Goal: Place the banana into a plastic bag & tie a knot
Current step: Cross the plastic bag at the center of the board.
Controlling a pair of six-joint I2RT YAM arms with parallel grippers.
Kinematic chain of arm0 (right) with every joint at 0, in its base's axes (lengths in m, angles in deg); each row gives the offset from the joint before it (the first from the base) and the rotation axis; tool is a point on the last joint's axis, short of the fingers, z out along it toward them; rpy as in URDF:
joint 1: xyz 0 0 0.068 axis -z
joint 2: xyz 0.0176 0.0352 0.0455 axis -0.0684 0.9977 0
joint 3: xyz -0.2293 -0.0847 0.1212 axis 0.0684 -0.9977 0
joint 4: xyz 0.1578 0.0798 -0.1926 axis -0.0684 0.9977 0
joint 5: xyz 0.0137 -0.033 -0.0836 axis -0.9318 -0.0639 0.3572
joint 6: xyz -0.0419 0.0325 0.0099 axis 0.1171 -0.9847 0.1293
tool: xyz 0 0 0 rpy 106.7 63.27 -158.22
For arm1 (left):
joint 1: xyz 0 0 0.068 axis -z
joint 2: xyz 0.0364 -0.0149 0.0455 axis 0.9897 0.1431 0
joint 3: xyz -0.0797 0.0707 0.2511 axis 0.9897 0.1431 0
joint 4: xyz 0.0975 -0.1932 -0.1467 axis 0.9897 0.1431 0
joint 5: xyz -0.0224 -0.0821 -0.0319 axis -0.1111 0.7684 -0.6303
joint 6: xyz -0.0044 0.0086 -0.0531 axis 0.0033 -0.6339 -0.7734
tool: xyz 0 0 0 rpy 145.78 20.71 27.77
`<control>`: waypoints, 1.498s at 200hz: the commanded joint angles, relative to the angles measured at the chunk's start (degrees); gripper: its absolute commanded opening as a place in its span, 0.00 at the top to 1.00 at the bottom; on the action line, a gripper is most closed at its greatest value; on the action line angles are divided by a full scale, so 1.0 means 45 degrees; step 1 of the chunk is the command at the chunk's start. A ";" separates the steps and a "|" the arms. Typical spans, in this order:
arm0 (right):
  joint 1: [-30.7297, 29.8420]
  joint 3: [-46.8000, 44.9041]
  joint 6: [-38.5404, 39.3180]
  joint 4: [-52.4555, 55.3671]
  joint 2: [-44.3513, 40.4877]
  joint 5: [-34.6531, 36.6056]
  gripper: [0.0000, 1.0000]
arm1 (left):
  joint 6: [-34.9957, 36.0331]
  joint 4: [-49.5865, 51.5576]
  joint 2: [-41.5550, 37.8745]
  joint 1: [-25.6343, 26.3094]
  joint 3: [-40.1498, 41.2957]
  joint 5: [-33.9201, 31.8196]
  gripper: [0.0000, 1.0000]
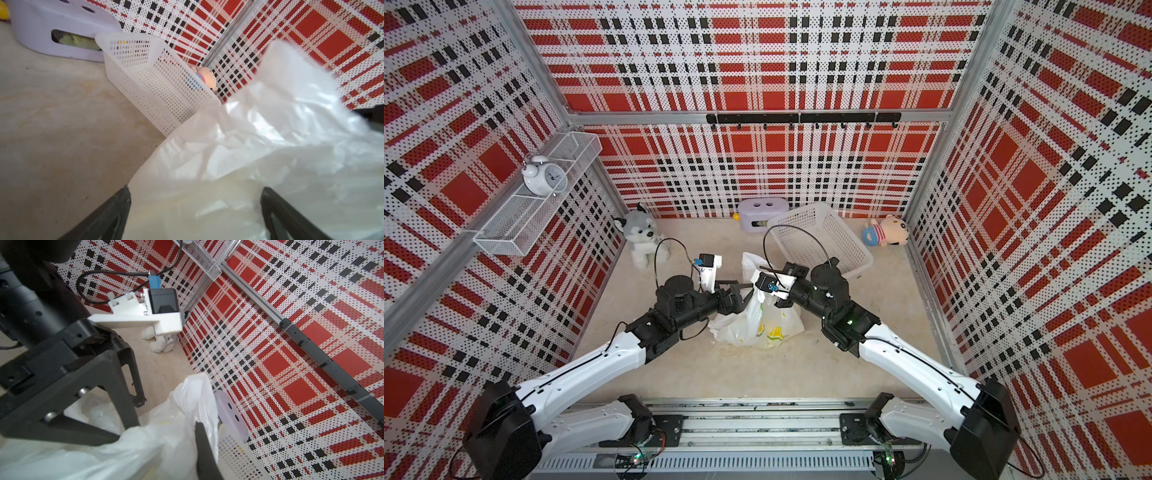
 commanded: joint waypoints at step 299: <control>0.0220 -0.5379 -0.2488 -1.4046 0.1955 0.0601 1.00 | -0.2007 -0.9232 0.2426 0.3886 0.3418 0.0212 0.08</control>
